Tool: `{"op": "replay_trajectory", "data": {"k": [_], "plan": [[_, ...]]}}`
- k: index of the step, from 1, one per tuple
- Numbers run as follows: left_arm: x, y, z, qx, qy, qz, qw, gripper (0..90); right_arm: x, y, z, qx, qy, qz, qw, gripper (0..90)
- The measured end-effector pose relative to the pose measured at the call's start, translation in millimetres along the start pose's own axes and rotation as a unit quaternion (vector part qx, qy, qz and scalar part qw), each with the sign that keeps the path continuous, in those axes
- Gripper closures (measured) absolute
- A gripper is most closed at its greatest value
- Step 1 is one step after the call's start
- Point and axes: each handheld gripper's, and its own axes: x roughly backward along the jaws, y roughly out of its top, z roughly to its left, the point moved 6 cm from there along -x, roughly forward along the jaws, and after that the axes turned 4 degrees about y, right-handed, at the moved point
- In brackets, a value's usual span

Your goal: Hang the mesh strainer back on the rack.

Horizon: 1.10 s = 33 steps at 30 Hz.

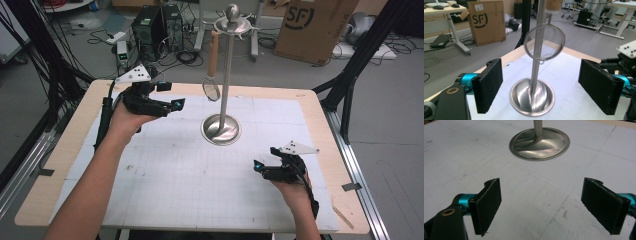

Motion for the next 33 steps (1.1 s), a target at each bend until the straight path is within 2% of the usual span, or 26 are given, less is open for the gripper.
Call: {"op": "replay_trajectory", "data": {"k": [4, 14, 25, 33], "plan": [[7.8, -8.3, -1.5, -0.005, -0.007, 0.004, 0.9999, 17.3, -0.3, 0.0, -0.3, 0.002, -0.001, 0.000, 1.0000, 15.5], [27.3, -33.6, -6.9, -0.019, -0.004, 0.008, 0.9998, 16.8, -1.1, -0.2, 0.8, 0.001, -0.001, 0.001, 1.0000, 15.6], [32.0, -74.5, -20.2, -0.018, -0.012, 0.022, 0.9995, 15.2, -2.6, -0.7, 1.8, 0.002, 0.001, 0.003, 1.0000, 15.5], [34.1, -96.3, -27.9, -0.026, -0.011, 0.033, 0.9990, 13.9, -3.2, 0.1, 4.2, 0.002, 0.005, 0.001, 1.0000, 15.5]]}}
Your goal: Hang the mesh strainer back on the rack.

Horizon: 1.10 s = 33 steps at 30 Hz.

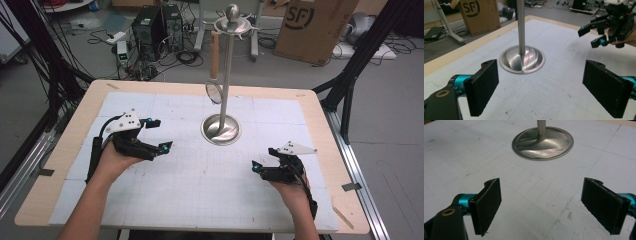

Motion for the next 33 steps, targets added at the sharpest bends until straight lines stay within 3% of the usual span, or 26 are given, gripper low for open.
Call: {"op": "replay_trajectory", "data": {"k": [10, 17, 20, 24, 33], "plan": [[0.0, -22.9, -9.3, -0.011, 0.002, 0.021, 0.9997, 11.9, -3.0, -1.1, 1.6, 0.006, 0.000, 0.007, 1.0000, 15.5], [0.3, -40.1, -11.4, -0.007, 0.008, 0.033, 0.9994, 11.6, -3.3, -1.6, 3.6, 0.007, -0.001, 0.008, 0.9999, 15.5], [2.7, -42.3, -8.2, -0.007, 0.019, 0.036, 0.9992, 11.5, -4.0, -1.7, 4.3, 0.009, 0.002, 0.011, 0.9999, 15.6], [3.8, -49.2, -8.2, 0.002, 0.012, 0.037, 0.9992, 11.4, -4.7, -1.8, 4.0, 0.009, 0.002, 0.011, 0.9999, 15.5], [3.9, -53.2, -7.1, 0.005, 0.019, 0.039, 0.9990, 11.2, -4.6, -1.2, 4.2, 0.007, 0.006, 0.008, 0.9999, 15.5]]}}
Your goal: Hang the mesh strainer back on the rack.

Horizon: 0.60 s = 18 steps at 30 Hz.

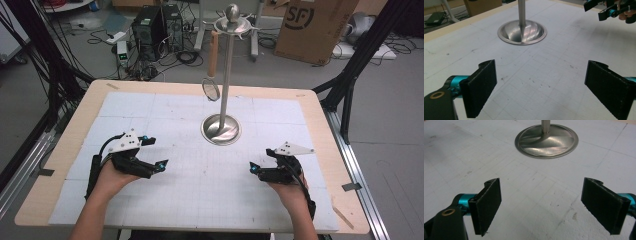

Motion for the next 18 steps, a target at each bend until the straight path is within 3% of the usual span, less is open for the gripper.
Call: {"op": "replay_trajectory", "data": {"k": [18], "plan": [[5.5, 4.0, 3.0, 0.007, 0.008, -0.020, 0.9998, 11.3, -0.2, -0.3, 1.5, 0.003, -0.004, 0.003, 1.0000, 15.5]]}}
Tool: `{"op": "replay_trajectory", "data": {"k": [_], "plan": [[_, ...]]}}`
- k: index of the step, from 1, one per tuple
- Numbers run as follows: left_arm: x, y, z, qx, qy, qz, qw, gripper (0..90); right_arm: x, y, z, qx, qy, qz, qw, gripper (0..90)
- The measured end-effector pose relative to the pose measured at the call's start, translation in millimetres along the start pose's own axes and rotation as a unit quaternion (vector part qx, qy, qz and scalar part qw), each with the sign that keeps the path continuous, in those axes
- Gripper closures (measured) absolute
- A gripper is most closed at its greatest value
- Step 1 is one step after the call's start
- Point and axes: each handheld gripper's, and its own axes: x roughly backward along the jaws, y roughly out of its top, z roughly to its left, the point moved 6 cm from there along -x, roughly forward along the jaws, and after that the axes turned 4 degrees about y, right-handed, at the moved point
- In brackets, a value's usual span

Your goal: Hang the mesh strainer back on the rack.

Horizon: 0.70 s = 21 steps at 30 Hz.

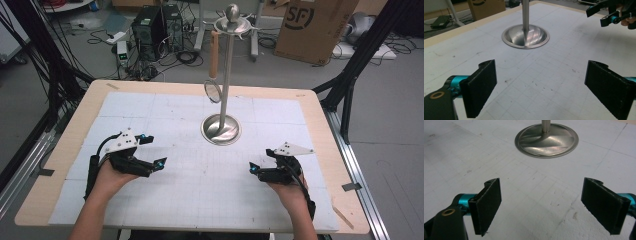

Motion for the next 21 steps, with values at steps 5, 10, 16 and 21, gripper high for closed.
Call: {"op": "replay_trajectory", "data": {"k": [5, 10, 16, 21], "plan": [[2.4, 3.5, 0.9, 0.015, -0.005, -0.015, 0.9998, 11.3, -3.0, -1.1, 0.7, 0.002, 0.002, 0.007, 1.0000, 15.5], [1.8, 2.7, 1.9, 0.017, -0.004, -0.012, 0.9998, 11.3, -3.3, -1.0, 0.5, 0.002, 0.002, 0.006, 1.0000, 15.5], [-0.1, 1.5, 1.2, 0.025, -0.004, -0.005, 0.9997, 11.5, -4.9, -1.3, 0.7, 0.001, 0.004, 0.008, 1.0000, 15.5], [-0.7, 0.9, 2.0, 0.027, -0.002, -0.003, 0.9996, 11.5, -6.8, -2.4, 2.6, 0.000, 0.007, 0.013, 0.9999, 15.5]]}}
